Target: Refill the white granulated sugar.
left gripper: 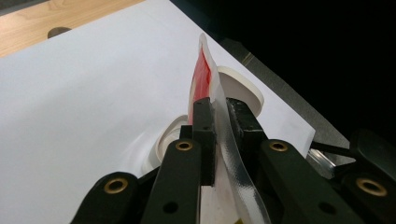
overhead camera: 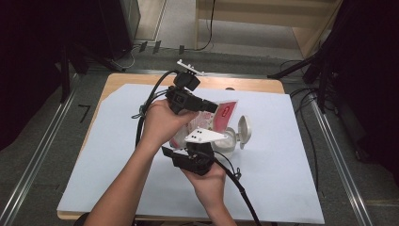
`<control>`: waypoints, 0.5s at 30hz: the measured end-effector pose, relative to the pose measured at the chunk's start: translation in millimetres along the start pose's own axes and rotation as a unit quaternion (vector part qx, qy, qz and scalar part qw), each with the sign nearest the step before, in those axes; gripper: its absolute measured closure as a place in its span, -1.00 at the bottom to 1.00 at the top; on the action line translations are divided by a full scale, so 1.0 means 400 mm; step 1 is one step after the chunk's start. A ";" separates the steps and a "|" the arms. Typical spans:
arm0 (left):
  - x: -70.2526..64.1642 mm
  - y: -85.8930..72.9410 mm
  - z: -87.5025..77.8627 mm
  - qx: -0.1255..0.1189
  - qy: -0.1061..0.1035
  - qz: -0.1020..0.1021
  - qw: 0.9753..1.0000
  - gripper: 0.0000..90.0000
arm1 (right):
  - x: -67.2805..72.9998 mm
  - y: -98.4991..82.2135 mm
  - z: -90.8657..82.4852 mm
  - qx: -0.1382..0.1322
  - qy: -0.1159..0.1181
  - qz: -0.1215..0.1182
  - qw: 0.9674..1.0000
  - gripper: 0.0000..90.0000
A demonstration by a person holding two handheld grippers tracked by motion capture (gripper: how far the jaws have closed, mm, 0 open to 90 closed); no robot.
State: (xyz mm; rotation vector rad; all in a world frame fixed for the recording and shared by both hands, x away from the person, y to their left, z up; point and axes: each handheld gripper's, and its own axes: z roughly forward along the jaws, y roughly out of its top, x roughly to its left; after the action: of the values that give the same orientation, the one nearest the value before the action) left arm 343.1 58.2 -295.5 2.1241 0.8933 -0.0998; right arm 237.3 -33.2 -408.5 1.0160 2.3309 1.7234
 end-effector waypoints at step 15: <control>0.008 0.008 0.025 0.009 -0.016 -0.009 1.000 0.85 | -0.008 -0.003 -0.024 0.009 -0.003 0.004 1.000 0.42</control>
State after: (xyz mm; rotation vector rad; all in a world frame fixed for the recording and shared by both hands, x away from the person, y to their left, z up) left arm 349.7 51.6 -301.0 2.1259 0.8955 -0.1520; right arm 235.3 -43.1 -407.0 1.0332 2.3460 1.7020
